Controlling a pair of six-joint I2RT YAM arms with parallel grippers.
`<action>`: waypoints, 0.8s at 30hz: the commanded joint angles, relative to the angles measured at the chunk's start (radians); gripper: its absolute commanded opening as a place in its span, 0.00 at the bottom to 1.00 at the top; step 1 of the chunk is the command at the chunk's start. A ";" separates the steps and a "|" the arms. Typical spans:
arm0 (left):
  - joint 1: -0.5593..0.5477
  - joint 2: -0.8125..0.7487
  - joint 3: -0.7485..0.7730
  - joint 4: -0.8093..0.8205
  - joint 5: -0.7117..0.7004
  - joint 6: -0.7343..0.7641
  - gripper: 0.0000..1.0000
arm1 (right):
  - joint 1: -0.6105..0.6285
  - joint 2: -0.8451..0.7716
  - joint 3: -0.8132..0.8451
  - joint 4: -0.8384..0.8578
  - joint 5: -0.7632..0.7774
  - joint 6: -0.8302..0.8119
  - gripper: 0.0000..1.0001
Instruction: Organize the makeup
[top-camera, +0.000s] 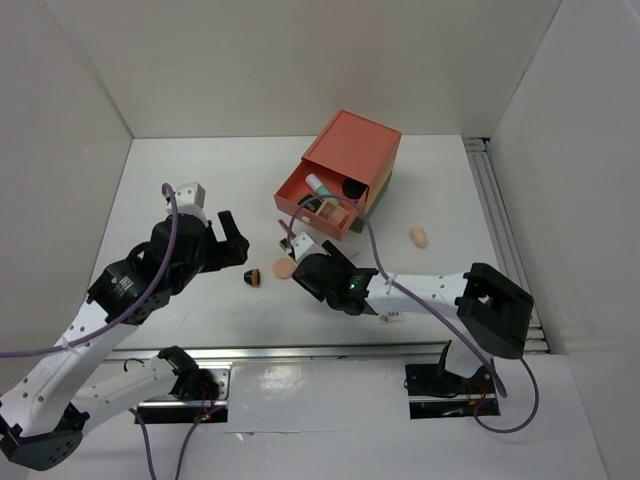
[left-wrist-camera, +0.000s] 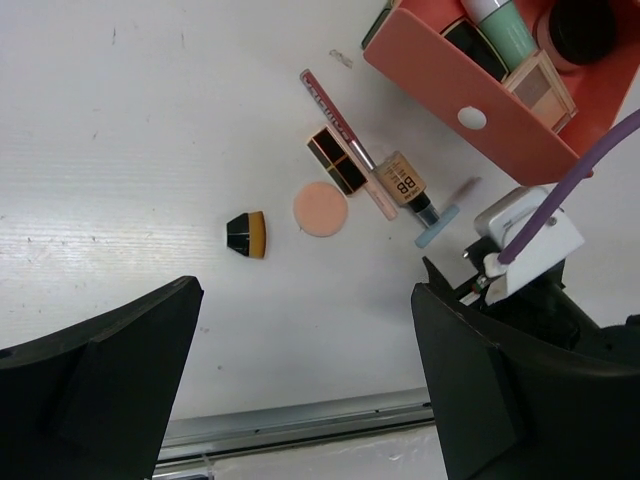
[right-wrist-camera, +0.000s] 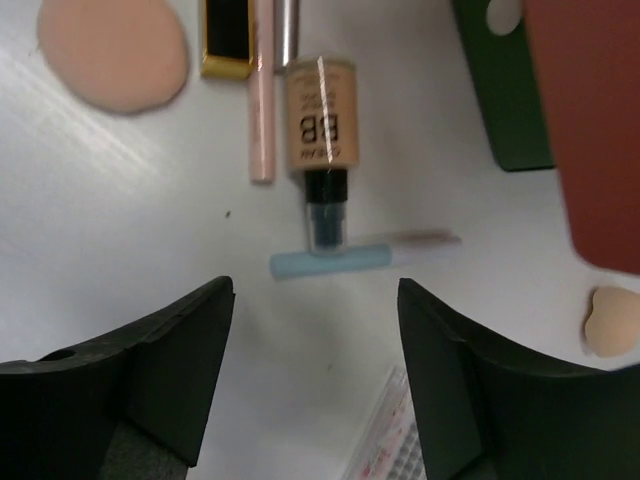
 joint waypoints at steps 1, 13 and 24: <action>0.006 -0.021 -0.014 0.012 -0.010 -0.013 1.00 | -0.037 0.016 -0.023 0.231 0.014 -0.036 0.72; 0.006 -0.072 -0.044 0.003 -0.010 -0.031 1.00 | -0.091 0.100 -0.183 0.656 -0.033 -0.083 0.67; 0.006 -0.081 -0.071 -0.006 -0.010 -0.040 1.00 | -0.120 0.212 -0.192 0.844 -0.004 -0.074 0.67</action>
